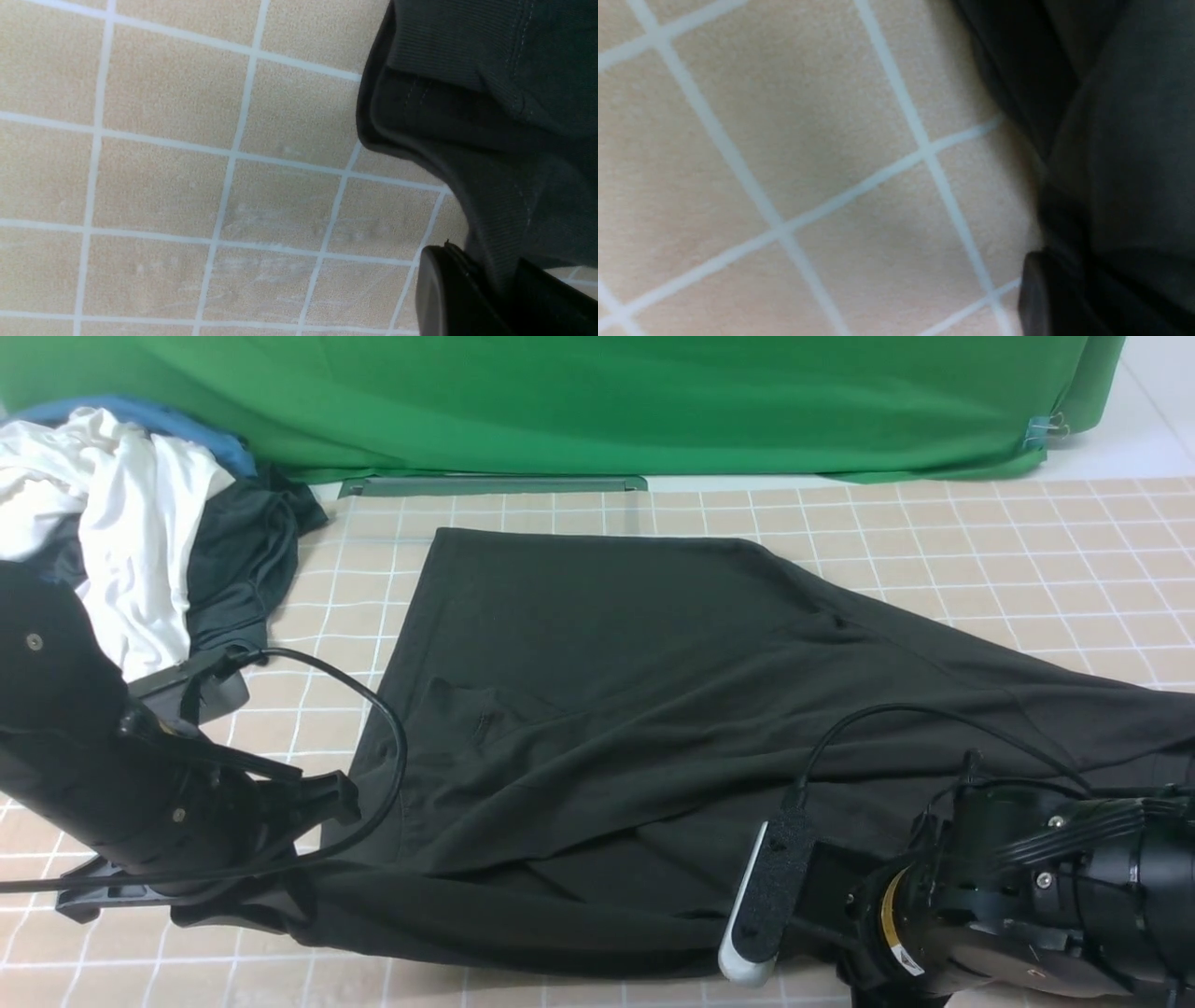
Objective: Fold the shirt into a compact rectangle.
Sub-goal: 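Fold the black garment in half by bringing its near edge over to the far edge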
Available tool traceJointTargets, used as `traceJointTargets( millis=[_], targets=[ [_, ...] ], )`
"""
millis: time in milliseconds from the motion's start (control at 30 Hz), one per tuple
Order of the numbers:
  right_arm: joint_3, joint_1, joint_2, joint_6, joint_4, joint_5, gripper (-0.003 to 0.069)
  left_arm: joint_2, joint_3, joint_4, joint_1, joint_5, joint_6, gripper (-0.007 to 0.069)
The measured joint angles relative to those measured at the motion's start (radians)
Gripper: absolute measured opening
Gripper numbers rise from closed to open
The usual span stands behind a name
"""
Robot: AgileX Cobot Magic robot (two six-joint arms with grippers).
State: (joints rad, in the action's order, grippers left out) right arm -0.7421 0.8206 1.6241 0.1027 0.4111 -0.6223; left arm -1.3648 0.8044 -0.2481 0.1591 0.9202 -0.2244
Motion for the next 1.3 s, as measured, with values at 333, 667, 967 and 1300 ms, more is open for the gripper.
traceJointTargets(
  millis=[333,667,967,1300],
  targets=[
    [-0.02,0.0,-0.193,-0.044,-0.21,-0.273,0.0052,0.001,0.023,0.0,0.0,0.113,0.013,0.0029],
    [-0.02,-0.065,-0.277,-0.066,-0.267,-0.274,0.005,0.021,0.115,-0.012,0.0,0.181,0.016,0.0029],
    [-0.125,-0.303,-0.22,-0.147,-0.269,-0.155,0.005,-0.094,0.313,-0.019,0.0,0.124,0.008,0.0029],
    [-0.411,-0.482,0.077,-0.206,-0.272,-0.068,0.005,-0.398,0.645,-0.031,0.0,0.037,-0.022,0.0029]
  ],
)
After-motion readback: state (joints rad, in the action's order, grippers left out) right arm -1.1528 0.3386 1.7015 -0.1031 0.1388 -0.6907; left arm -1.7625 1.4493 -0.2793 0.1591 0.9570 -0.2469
